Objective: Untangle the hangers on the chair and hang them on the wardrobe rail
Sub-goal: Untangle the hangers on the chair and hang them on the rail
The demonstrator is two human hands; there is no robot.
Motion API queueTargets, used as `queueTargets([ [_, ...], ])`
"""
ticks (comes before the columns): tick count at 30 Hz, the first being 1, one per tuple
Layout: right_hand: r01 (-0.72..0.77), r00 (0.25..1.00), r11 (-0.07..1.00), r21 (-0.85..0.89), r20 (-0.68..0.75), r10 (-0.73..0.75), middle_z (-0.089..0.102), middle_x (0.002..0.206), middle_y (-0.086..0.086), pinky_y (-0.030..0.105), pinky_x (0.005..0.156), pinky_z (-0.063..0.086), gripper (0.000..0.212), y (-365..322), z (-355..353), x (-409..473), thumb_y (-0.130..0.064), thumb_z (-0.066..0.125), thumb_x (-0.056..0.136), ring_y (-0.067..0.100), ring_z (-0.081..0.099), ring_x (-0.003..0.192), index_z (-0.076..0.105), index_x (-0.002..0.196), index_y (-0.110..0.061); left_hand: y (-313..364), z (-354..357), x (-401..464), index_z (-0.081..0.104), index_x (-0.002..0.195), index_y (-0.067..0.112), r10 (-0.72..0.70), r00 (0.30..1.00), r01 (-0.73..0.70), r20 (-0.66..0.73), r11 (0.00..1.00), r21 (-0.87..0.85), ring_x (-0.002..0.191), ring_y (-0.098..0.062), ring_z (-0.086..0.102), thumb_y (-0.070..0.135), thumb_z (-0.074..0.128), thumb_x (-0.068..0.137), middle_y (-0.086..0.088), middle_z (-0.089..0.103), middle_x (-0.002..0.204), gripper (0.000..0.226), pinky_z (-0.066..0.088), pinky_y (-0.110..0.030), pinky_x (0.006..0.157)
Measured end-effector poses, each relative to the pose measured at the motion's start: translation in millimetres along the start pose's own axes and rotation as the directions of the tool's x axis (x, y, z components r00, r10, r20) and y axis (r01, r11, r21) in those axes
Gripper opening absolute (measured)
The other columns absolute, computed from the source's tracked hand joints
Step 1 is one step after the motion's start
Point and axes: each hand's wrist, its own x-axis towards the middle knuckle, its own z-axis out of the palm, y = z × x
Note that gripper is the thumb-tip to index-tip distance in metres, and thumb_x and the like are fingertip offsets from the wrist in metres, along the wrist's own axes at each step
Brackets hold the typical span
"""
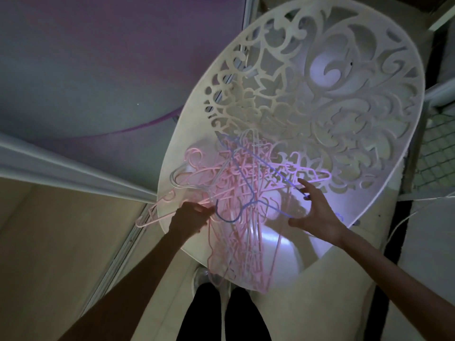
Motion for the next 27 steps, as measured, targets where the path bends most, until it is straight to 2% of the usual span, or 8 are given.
queueTargets([
  [5,-0.081,0.995,0.957,0.278,0.081,0.061,0.049,0.124,0.006,0.003,0.069,0.044,0.084,-5.2,-24.5,-16.2,-0.019,0.077,0.049,0.022,0.049,0.109,0.045,0.125,-0.035,9.8,7.1,-2.1,0.073,0.081,0.010,0.201,0.979,-0.201,0.020,0.958,0.206,0.055,-0.005,0.064,0.029,0.065,0.086,0.000,0.074,0.073,0.021,0.054,-0.022,0.072],
  [8,-0.129,0.984,0.906,0.402,0.164,0.068,0.056,0.124,0.009,0.015,0.075,0.045,0.065,-12.3,-38.7,-24.0,-0.023,0.068,0.045,0.014,0.057,0.097,0.055,0.106,-0.041,15.9,7.7,-4.2,0.070,0.079,0.009,0.154,0.984,-0.146,0.088,0.985,-0.094,0.049,0.001,0.065,0.020,0.061,0.090,0.013,0.069,0.056,0.018,0.050,-0.018,0.060],
  [11,-0.111,0.991,0.864,0.490,0.122,0.057,0.059,0.122,0.007,0.019,0.075,0.045,0.060,-16.2,-43.9,-29.2,-0.004,0.069,0.063,0.012,0.058,0.093,0.055,0.114,-0.033,14.7,3.8,-6.2,0.067,0.100,-0.002,0.079,0.987,-0.043,0.141,0.969,-0.242,0.055,-0.001,0.067,0.016,0.060,0.091,0.000,0.073,0.075,0.022,0.051,-0.022,0.063],
  [16,-0.006,0.987,0.883,0.469,-0.142,0.082,0.050,0.128,0.001,0.025,0.084,0.041,0.077,-21.9,-36.9,-37.9,-0.003,0.081,0.065,0.018,0.050,0.111,0.047,0.129,-0.028,22.7,-6.6,-22.3,0.038,0.141,0.020,0.236,0.957,-0.283,0.169,0.887,0.364,0.124,-0.018,0.051,0.044,0.073,0.074,-0.001,0.045,0.143,0.080,0.042,-0.036,0.104],
  [18,-0.012,0.983,0.872,0.489,-0.153,0.100,0.047,0.133,0.002,0.027,0.086,0.039,0.083,-29.7,-25.3,-41.7,-0.007,0.084,0.062,0.018,0.049,0.112,0.044,0.133,-0.026,41.6,-5.4,-42.6,0.025,0.144,0.033,0.308,0.893,-0.374,0.327,0.913,0.161,0.133,-0.003,0.037,0.057,0.077,0.058,0.012,0.031,0.150,0.104,0.037,-0.031,0.110],
  [21,-0.015,0.988,0.871,0.492,-0.124,0.087,0.042,0.134,0.002,0.027,0.088,0.041,0.092,-49.0,1.7,-48.8,-0.012,0.086,0.059,0.015,0.047,0.113,0.039,0.137,-0.025,73.5,3.5,-67.9,0.025,0.134,0.046,0.448,0.832,-0.419,0.328,0.894,-0.160,0.109,0.031,0.035,0.037,0.080,0.070,0.037,0.034,0.127,0.085,0.030,0.004,0.091],
  [24,-0.026,0.998,0.857,0.514,-0.032,0.049,0.039,0.133,0.000,0.033,0.097,0.045,0.100,-73.2,38.0,-54.6,-0.020,0.088,0.058,0.014,0.045,0.117,0.033,0.140,-0.027,91.4,2.8,-67.3,0.016,0.147,0.035,0.490,0.867,-0.423,0.090,0.819,-0.388,0.127,0.005,0.035,0.039,0.072,0.076,0.018,0.027,0.151,0.090,0.032,-0.018,0.103],
  [27,-0.055,0.995,0.863,0.502,0.098,0.007,0.037,0.136,-0.001,0.040,0.101,0.046,0.107,-91.5,72.7,-58.2,-0.031,0.089,0.056,0.016,0.046,0.120,0.025,0.142,-0.030,91.4,-15.2,-62.4,0.022,0.147,0.034,0.471,0.881,-0.378,-0.043,0.647,-0.663,0.107,-0.012,0.064,0.031,0.041,0.095,0.000,0.041,0.147,0.055,0.051,-0.027,0.092],
])
